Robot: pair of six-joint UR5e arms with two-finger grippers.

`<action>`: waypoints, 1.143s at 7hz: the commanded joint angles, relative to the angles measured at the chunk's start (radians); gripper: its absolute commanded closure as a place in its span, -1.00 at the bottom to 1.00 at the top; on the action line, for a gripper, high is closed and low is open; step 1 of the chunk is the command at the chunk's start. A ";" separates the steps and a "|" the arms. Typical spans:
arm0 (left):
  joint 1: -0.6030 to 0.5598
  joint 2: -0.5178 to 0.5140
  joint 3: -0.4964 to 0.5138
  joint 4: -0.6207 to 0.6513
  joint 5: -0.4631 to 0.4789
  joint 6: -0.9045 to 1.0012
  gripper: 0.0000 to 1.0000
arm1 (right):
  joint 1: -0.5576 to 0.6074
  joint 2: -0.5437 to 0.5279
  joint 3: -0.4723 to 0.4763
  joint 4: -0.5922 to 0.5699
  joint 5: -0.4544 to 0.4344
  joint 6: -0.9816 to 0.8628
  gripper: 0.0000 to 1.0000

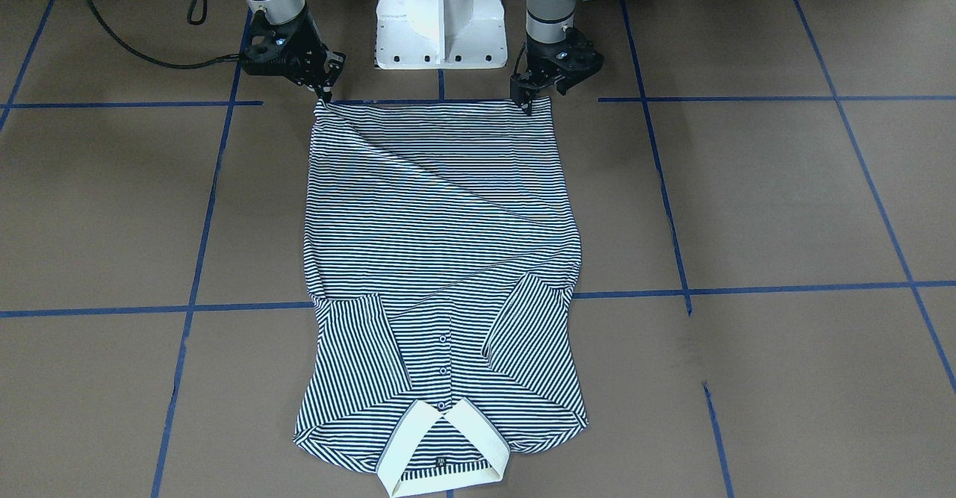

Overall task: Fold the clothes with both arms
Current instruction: 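Grasp both hem corners nearest the robot with left and right grippers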

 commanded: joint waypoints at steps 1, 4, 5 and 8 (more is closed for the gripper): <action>0.001 -0.002 0.000 0.000 -0.002 -0.008 0.41 | 0.000 -0.005 0.000 -0.002 -0.001 0.000 1.00; 0.003 -0.004 -0.005 0.000 -0.002 -0.002 1.00 | 0.000 -0.001 0.003 -0.002 0.001 0.000 1.00; 0.001 -0.004 -0.013 0.000 -0.003 0.001 1.00 | 0.002 -0.004 0.005 0.000 0.002 0.000 1.00; -0.002 0.007 -0.127 0.008 -0.009 0.009 1.00 | 0.017 -0.087 0.089 -0.002 0.040 -0.012 1.00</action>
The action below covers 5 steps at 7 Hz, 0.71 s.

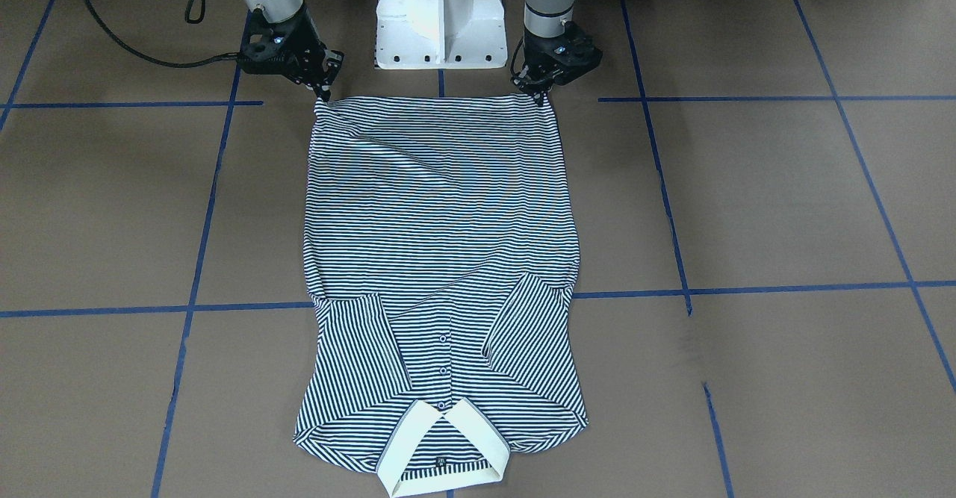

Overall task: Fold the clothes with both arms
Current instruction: 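Grasp both hem corners nearest the robot with left and right grippers, then lift the hem with both grippers and fold it toward the collar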

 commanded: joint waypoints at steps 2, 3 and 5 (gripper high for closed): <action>0.016 0.038 -0.151 0.018 -0.004 0.061 1.00 | 0.004 -0.131 0.117 0.001 0.092 -0.009 1.00; 0.060 0.047 -0.213 0.058 -0.004 0.064 1.00 | -0.004 -0.132 0.120 0.000 0.157 -0.007 1.00; 0.126 0.052 -0.355 0.172 -0.004 0.066 1.00 | -0.097 -0.133 0.137 0.000 0.170 0.022 1.00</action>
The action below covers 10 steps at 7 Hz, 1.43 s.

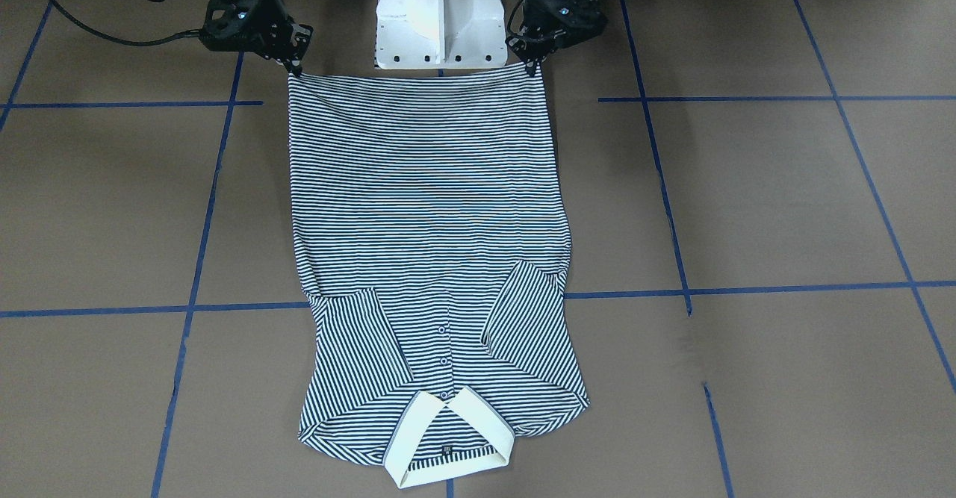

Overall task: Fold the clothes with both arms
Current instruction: 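Lift the hem with both grippers and fold it toward the collar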

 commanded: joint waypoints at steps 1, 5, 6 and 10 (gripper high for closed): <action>0.074 0.010 -0.090 0.072 0.000 0.003 1.00 | -0.082 0.000 0.038 0.000 0.011 0.056 1.00; -0.077 -0.002 -0.079 0.070 0.005 0.051 1.00 | 0.161 0.065 0.042 -0.002 0.000 -0.145 1.00; -0.157 -0.007 -0.081 0.069 0.008 0.131 1.00 | 0.242 0.110 -0.010 -0.002 -0.002 -0.229 1.00; -0.429 -0.117 0.147 -0.048 0.006 0.478 1.00 | 0.515 0.460 -0.416 0.000 0.001 -0.474 1.00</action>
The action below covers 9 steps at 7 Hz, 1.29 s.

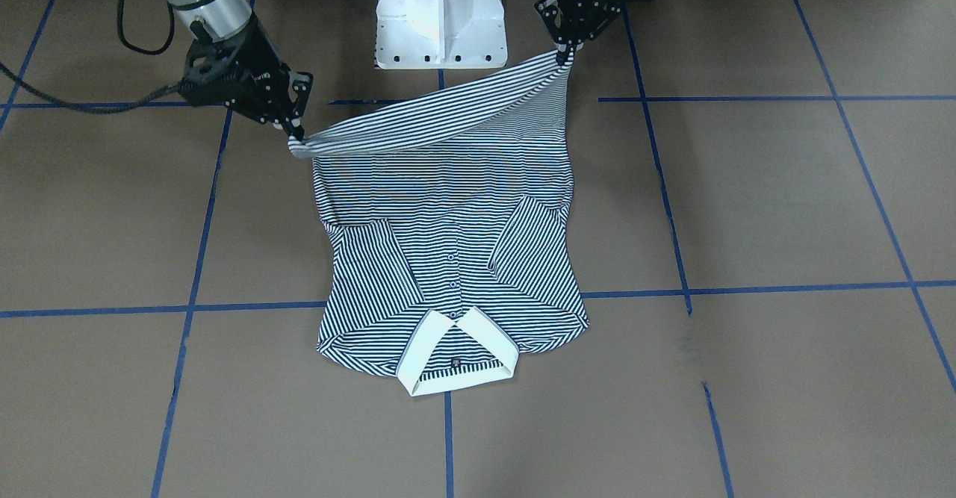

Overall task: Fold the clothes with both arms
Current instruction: 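Lift the hem with both grippers and fold it toward the collar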

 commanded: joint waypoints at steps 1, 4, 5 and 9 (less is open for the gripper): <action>-0.129 -0.045 0.264 -0.222 -0.004 0.063 1.00 | 0.103 0.183 -0.240 0.001 0.001 -0.069 1.00; -0.214 -0.065 0.556 -0.509 -0.003 0.061 1.00 | 0.135 0.309 -0.527 0.166 -0.001 -0.086 1.00; -0.229 -0.103 0.687 -0.620 -0.003 0.060 1.00 | 0.138 0.334 -0.595 0.211 -0.001 -0.084 1.00; -0.272 -0.182 0.846 -0.693 -0.003 0.058 1.00 | 0.172 0.427 -0.739 0.221 0.001 -0.087 1.00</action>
